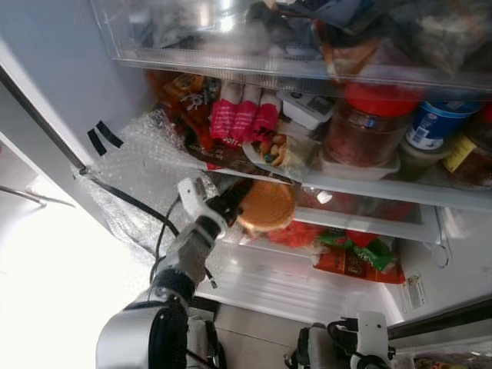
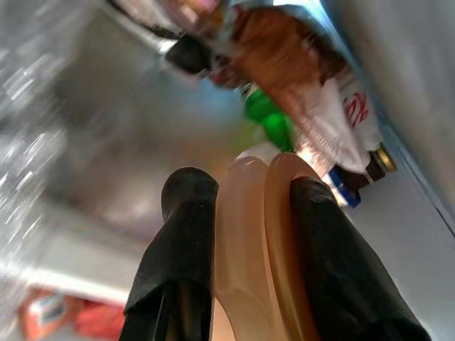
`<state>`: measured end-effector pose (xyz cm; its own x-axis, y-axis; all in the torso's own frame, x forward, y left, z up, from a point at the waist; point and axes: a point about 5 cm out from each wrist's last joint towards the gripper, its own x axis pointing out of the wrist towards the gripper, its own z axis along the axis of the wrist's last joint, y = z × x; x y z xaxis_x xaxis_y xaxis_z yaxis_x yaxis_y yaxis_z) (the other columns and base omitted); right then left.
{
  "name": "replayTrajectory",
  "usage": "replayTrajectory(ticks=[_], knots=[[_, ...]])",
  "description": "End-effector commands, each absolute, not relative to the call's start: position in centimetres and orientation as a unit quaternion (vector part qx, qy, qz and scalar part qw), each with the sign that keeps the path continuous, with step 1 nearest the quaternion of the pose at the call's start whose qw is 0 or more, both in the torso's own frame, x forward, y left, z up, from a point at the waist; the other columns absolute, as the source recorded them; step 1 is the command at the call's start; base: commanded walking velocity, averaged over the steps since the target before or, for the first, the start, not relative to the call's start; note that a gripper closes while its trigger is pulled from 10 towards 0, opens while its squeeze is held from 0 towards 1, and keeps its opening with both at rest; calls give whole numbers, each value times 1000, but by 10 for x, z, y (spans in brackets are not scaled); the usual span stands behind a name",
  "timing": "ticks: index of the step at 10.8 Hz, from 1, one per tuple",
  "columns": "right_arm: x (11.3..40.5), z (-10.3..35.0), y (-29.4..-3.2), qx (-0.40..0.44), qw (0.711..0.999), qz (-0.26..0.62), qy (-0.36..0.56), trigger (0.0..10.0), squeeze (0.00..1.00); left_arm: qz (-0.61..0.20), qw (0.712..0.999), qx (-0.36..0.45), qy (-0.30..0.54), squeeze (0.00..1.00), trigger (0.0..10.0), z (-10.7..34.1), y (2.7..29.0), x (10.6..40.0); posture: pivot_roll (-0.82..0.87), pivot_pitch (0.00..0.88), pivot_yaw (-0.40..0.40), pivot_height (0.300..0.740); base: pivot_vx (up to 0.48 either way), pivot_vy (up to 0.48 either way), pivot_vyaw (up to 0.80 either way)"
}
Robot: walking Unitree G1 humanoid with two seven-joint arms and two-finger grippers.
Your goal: Restocking fridge
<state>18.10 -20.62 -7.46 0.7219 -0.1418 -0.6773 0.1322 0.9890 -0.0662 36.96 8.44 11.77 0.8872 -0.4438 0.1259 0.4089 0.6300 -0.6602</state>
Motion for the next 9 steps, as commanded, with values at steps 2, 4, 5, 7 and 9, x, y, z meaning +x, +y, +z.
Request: replayTrajectory(ticks=[2,4,5,7,9], knots=[[120,-102,-199,-4,883,-67,464,10000,0,-201,919,-340,13,0,10000,123,85,375,-167,252,68,640,0,0,0],[116,-103,-199,-4,883,-67,465,10000,0,-163,928,-335,5,0,10000,126,91,378,-182,264,67,640,0,0,0],[112,-104,-198,-4,883,-67,465,10000,0,-129,933,-337,1,0,10000,128,99,381,-189,272,66,640,0,0,0],[109,-105,-196,-5,884,-66,464,10000,0,-113,933,-342,12,0,10000,125,101,382,-193,283,67,640,0,0,0],[108,-105,-194,-4,886,-65,459,10000,0,-111,930,-349,34,0,10000,120,96,380,-201,292,68,640,0,0,0]])
